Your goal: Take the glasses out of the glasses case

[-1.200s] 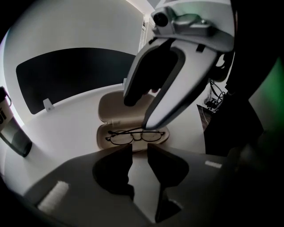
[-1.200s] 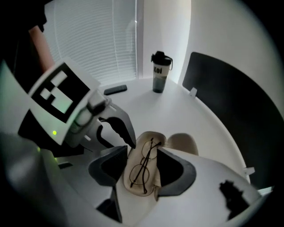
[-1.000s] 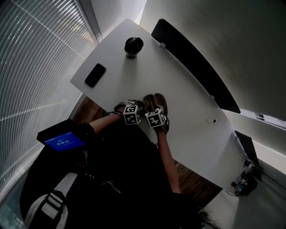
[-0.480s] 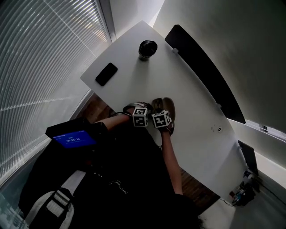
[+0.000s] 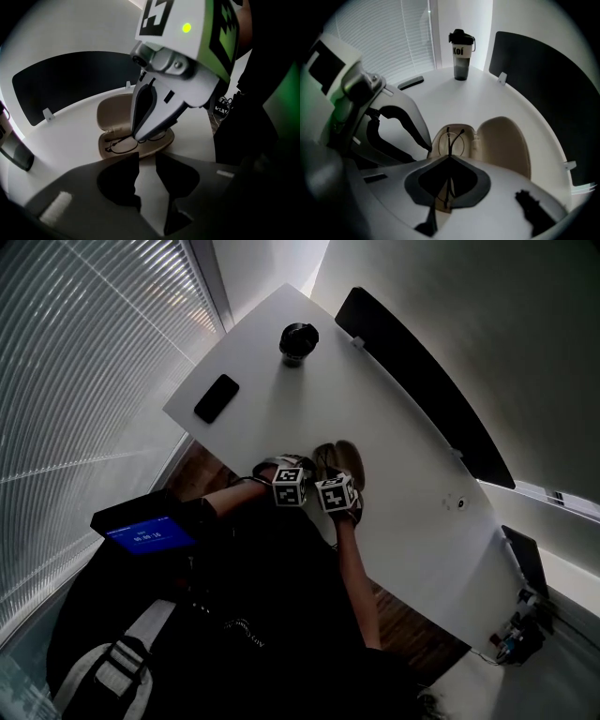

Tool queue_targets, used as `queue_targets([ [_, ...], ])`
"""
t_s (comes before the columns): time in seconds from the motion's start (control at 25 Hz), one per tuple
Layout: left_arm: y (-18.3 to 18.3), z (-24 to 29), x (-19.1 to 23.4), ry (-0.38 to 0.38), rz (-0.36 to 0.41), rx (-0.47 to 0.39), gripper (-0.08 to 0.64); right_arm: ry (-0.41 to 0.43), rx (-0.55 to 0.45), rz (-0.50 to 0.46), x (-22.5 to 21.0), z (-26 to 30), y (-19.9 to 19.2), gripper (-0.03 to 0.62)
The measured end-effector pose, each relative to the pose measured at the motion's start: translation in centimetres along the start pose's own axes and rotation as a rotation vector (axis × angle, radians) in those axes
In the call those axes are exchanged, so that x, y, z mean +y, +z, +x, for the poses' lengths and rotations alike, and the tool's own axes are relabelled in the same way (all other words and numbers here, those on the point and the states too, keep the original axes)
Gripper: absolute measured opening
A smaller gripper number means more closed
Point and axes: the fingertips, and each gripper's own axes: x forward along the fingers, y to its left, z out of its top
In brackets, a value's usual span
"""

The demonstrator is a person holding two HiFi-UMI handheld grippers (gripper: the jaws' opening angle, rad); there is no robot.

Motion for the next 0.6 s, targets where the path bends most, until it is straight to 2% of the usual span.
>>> queue_targets([
  [0.2, -0.4, -0.1, -0.4, -0.019, 0.014, 0.004, 0.112, -0.028, -0.142, 0.08, -0.6, -4.3, 1.2, 0.014],
  [0.28, -0.9, 0.0, -0.8, -0.031, 0.016, 0.015, 0.113, -0.027, -0.264, 0.187, -1.0, -7.7, 1.8, 0.014],
  [0.36, -1.3, 0.0, -0.9, -0.033, 0.023, 0.023, 0.112, -0.038, -0.407, 0.337, -2.3, -11.8, 1.8, 0.014],
  [0.48, -1.2, -0.4, -0.8, -0.027, 0.033, 0.023, 0.112, -0.105, -0.532, 0.545, -5.3, -16.8, -1.7, 0.014],
  [0.6, -0.9, -1.0, -0.8, -0.027, 0.04, 0.02, 0.112, -0.168, -0.52, 0.653, -7.3, -18.3, -7.2, 0.014],
])
